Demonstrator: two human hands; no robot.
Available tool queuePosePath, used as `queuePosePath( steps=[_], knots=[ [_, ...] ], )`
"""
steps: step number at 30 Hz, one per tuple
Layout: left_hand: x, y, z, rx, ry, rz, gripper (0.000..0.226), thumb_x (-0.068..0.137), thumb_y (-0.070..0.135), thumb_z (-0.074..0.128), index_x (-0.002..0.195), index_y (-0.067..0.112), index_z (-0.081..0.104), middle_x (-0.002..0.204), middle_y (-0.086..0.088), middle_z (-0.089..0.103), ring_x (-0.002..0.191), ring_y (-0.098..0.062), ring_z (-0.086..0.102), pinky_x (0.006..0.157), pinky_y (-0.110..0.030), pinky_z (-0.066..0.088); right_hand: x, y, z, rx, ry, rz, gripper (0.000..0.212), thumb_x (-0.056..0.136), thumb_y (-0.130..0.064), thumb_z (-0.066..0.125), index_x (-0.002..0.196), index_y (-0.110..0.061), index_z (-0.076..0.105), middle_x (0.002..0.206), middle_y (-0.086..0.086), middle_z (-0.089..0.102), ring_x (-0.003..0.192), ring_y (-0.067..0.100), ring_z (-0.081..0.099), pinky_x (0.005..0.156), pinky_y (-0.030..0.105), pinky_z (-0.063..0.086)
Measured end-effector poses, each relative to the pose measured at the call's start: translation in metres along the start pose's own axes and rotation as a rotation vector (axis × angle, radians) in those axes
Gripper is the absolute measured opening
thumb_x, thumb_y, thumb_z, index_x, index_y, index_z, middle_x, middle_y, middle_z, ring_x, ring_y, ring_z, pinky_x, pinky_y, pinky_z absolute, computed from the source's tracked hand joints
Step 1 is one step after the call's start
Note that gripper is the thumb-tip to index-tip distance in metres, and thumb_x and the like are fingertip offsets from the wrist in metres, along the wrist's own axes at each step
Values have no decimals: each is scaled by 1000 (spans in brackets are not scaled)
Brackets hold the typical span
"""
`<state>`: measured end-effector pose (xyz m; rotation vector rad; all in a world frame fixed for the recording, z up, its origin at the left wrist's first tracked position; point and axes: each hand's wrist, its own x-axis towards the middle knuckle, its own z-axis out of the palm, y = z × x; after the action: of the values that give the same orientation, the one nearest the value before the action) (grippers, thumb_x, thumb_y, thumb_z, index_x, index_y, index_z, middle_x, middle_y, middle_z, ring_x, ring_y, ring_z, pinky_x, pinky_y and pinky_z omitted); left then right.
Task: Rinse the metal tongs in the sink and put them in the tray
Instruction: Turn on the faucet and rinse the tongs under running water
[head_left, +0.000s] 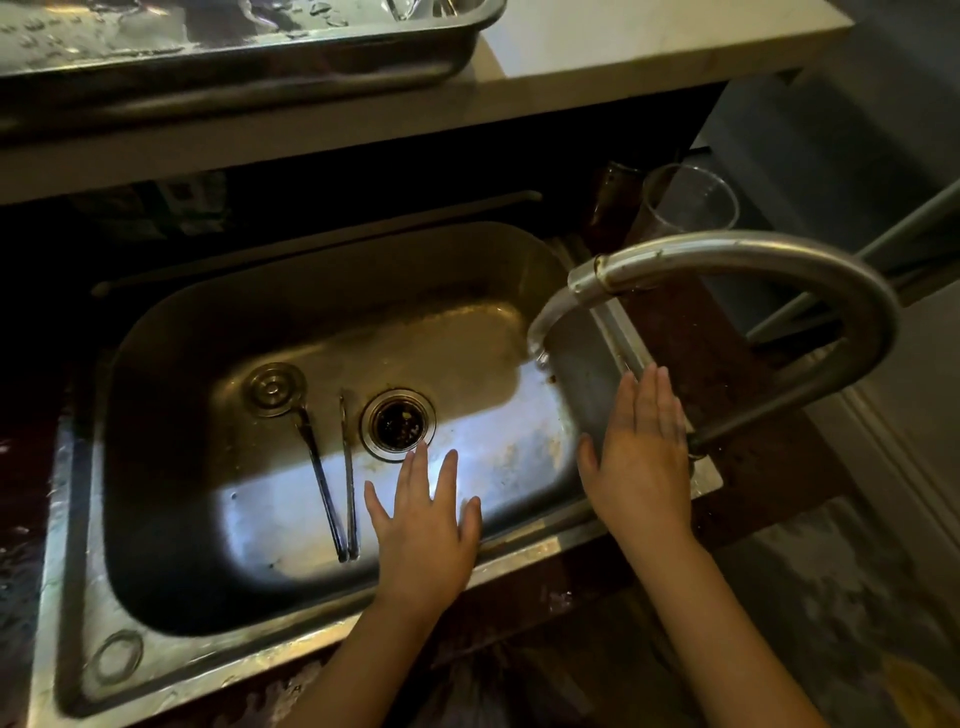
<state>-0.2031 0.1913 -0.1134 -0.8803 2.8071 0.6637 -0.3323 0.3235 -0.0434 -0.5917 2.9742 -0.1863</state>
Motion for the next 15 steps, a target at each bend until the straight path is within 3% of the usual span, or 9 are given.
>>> queuePosePath(
  steps=[6,8,10,13,15],
  knots=[
    [1,-1,1,5,5,-15,56,91,49,26,144,32,15,158,-3,12,145,-18,10,113,-51,-8,-2,2,-2,6,-15,-20,72,90,-36,47,146,-4,13,157,21,1,145,29,-6,117,40,-1],
    [1,0,1,8,0,-25,57,91,49,26,144,32,15,158,-2,13,145,-17,11,114,-51,-6,-6,-4,-2,6,35,-40,64,87,-32,54,141,-9,30,155,23,15,145,32,4,116,45,3],
    [1,-1,1,-27,-8,-21,58,91,48,29,144,31,15,157,-2,16,144,-17,15,116,-48,3,-12,-20,3,38,83,-106,52,82,-27,62,130,-11,49,145,22,39,139,34,28,112,50,16],
    [5,-13,-5,-186,-37,22,56,91,42,39,143,26,24,153,-1,30,139,-16,29,113,-35,22,-12,-53,20,124,-84,-263,35,84,-28,58,117,-16,59,123,9,60,115,25,53,97,38,42],
    [16,-34,-12,-243,-33,30,50,90,36,45,138,24,36,144,0,45,130,-16,42,106,-31,33,0,-76,35,229,-248,-312,27,87,-29,54,111,-19,61,115,4,61,103,22,57,84,33,46]
  ],
)
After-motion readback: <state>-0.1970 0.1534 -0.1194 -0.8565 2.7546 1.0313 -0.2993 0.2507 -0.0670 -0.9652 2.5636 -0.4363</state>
